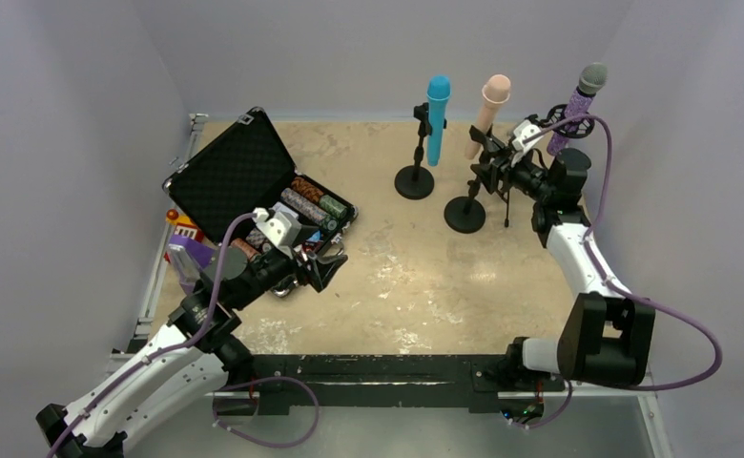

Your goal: Attach the microphones to the stand

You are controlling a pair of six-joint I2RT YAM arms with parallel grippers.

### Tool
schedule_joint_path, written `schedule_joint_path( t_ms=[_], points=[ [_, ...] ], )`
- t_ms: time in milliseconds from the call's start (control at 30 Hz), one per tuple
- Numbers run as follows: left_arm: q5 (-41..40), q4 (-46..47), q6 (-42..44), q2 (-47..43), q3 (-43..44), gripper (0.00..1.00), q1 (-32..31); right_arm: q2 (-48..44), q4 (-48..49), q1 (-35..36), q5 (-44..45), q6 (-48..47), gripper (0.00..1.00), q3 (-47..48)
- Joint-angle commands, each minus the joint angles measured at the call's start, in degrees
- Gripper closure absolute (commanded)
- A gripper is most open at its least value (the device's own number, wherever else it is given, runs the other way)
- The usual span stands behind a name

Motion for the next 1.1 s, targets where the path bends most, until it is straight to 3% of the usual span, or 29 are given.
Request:
schedule_joint_path(
  t_ms=[0,300,400,500,567,633,767,1067],
  points=[
    [-1.09,-1.97,-1.84,-0.19,2.48,0.05,0.21,-4.10,-3.02,-2.37,-0.30,-1.92,0.42,-1.46],
    [-4.53,-7.56,-3.38,3.03,7.00,0.01,0.23,-13.50,-15.93,-6.61,-1.13,-6.86,0.31,-4.54],
    [-8.11,-11.07,-3.36,5.80,11.39,0.00,1.28,-16.53,-25.32,-7.02,0.48,-7.85,0.27,-2.23],
    [-5.10,-13.82,-5.32,10.13,16.60,0.00,6.60,-20.03,-33.82,-8.03,2.28,-9.14,0.20,0.73],
    [1.82,-11.89,-9.30,13.22,18.19,0.00,12.62,-23.01,-36.97,-9.18,3.70,-8.57,0.14,1.55],
    [7.42,-9.80,-13.73,15.89,19.57,0.00,18.55,-26.67,-38.35,-10.26,6.53,-5.20,0.03,1.93],
    [12.59,-10.93,-18.89,20.33,25.04,0.00,26.61,-34.04,-42.00,-12.89,5.75,-1.79,0.01,3.47],
    [10.53,-21.48,-10.02,17.57,32.10,0.00,27.92,-35.96,-44.17,-13.36,15.58,16.88,0.01,14.47]
  ],
)
